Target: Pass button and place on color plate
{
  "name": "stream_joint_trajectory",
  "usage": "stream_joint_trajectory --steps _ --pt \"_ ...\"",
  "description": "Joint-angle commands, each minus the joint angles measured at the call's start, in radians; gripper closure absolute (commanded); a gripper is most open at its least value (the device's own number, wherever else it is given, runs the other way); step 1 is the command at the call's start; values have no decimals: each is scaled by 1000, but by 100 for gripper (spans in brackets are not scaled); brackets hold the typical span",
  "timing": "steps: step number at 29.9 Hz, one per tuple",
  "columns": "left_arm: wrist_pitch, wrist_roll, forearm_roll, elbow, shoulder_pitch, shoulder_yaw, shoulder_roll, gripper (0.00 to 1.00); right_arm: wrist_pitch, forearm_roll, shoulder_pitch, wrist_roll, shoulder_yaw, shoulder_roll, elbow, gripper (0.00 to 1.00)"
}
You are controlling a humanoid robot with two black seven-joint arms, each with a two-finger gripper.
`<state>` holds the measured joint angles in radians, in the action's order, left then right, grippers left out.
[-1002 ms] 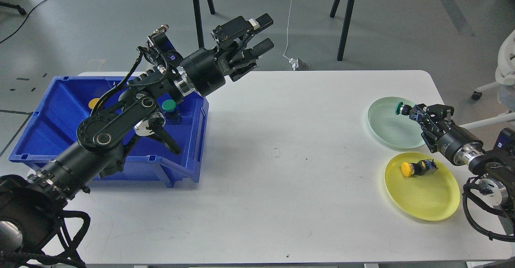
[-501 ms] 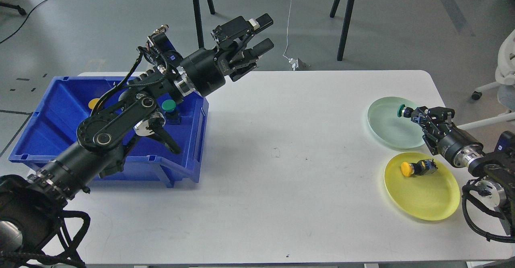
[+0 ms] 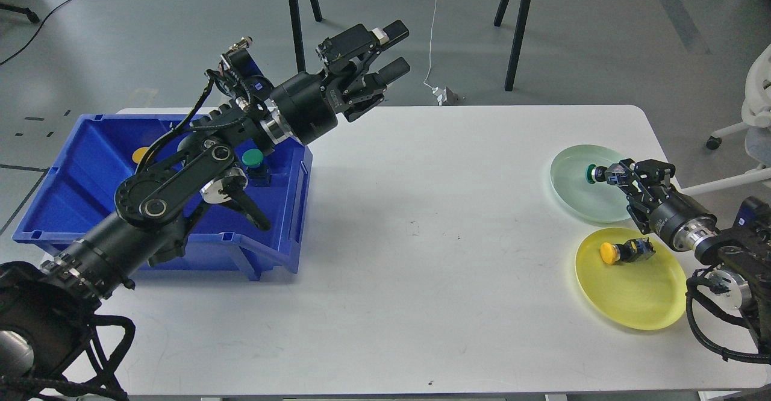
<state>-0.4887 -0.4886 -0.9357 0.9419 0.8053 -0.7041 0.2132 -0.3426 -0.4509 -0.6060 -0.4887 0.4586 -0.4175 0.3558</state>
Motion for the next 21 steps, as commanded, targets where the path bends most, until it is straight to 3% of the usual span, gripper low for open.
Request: stream_joint_trajectory --steps 1,21 --pt "0 0 0 0 0 0 0 24 -1 1 0 0 0 -1 0 55" --pt "0 0 0 0 0 2 0 24 -7 6 2 0 5 -1 8 51"
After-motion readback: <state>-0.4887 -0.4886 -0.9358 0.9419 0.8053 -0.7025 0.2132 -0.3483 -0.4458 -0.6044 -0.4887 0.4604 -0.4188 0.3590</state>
